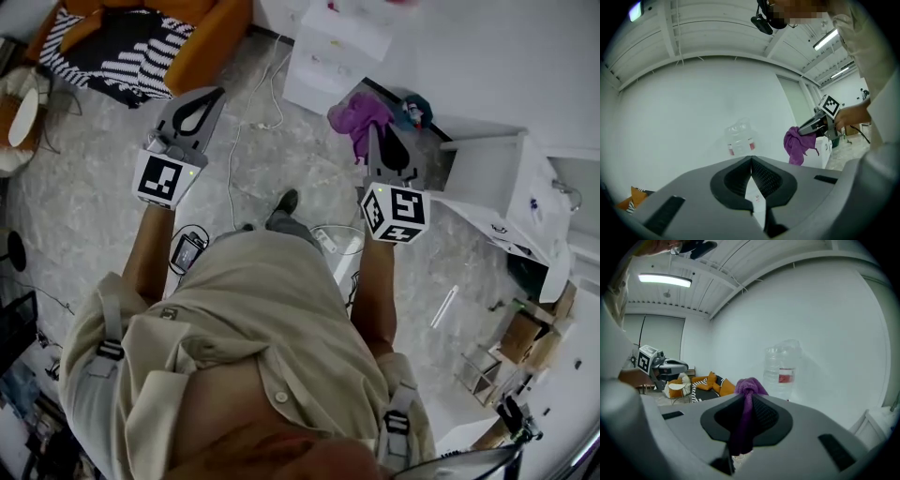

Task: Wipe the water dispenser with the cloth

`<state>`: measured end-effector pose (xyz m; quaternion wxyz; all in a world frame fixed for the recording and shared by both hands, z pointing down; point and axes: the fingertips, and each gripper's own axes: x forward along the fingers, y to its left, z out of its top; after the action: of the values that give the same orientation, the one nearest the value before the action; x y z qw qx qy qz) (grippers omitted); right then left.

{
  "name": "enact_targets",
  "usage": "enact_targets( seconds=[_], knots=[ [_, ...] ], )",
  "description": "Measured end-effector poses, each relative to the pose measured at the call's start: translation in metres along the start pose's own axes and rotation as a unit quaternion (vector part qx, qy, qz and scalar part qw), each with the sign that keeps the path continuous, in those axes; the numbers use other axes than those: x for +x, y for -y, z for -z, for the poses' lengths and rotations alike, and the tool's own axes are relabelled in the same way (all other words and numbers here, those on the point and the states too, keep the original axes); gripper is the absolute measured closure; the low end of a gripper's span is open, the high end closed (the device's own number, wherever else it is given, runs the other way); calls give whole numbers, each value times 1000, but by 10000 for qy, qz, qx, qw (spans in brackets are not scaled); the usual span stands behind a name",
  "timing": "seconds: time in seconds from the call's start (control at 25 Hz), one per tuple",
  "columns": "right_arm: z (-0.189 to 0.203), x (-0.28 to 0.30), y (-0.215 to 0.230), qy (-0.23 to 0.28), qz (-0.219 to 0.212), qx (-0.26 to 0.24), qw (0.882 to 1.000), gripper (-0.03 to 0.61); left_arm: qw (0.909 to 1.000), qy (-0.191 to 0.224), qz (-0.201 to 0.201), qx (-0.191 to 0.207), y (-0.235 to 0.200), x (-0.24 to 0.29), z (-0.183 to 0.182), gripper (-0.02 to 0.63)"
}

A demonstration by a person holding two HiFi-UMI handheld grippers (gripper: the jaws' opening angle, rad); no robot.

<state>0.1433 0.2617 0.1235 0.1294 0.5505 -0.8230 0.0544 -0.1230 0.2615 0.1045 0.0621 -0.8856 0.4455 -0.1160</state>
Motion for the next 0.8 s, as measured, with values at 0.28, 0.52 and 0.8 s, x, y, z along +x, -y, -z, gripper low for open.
enact_targets(
  seconds=[0.28, 0.52, 0.8],
  knots=[
    [5, 55, 41, -72, -390, 91, 9992, 518, 9996, -147, -256, 16, -5, 50, -12, 597],
    [16, 92, 69, -130, -620, 175, 9978, 518, 9987, -322, -401, 68, -6, 84, -12, 597],
    [30, 119, 77, -308, -596, 277, 9974, 518, 9987, -413, -277, 68, -15, 110, -10, 597]
  ],
)
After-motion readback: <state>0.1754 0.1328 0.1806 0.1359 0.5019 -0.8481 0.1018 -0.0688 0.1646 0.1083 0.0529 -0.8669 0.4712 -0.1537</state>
